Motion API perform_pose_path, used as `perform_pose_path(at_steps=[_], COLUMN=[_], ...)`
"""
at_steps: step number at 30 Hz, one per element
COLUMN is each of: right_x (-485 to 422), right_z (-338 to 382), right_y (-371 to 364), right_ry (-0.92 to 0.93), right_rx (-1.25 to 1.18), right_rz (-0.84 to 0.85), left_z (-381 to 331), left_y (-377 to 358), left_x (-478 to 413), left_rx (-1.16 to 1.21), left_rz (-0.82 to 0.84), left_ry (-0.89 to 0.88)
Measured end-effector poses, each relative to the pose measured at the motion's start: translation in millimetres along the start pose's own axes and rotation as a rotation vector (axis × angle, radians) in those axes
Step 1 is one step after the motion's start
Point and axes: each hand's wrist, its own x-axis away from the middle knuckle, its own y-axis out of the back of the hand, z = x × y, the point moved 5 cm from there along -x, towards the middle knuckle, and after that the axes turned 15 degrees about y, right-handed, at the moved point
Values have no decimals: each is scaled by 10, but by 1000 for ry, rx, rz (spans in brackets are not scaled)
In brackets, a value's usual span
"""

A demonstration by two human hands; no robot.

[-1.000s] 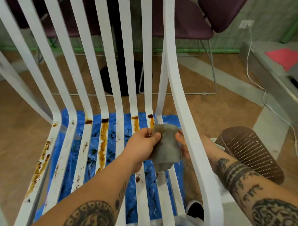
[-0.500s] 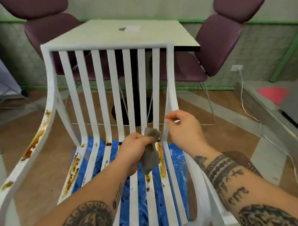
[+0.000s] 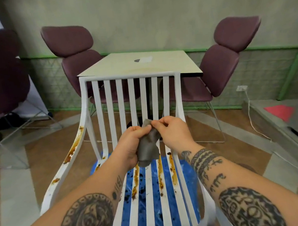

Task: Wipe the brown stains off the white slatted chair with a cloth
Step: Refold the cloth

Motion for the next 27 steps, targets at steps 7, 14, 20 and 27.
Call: perform_pose_path(at_steps=[7, 14, 20, 27], right_x=[66, 173, 355, 750], right_z=[288, 400, 336, 197], right_y=[329, 449, 358, 20], right_ry=[77, -37, -178, -417], right_rx=[-10, -259, -485, -851], right_rz=[9, 54, -8, 314], left_z=[-219, -355, -368, -136], left_y=[28, 43, 114, 203], left_x=[304, 493, 538, 609], left_rx=[-103, -204, -192, -131], left_rz=[76, 45, -50, -24], left_ry=[22, -71, -106, -6])
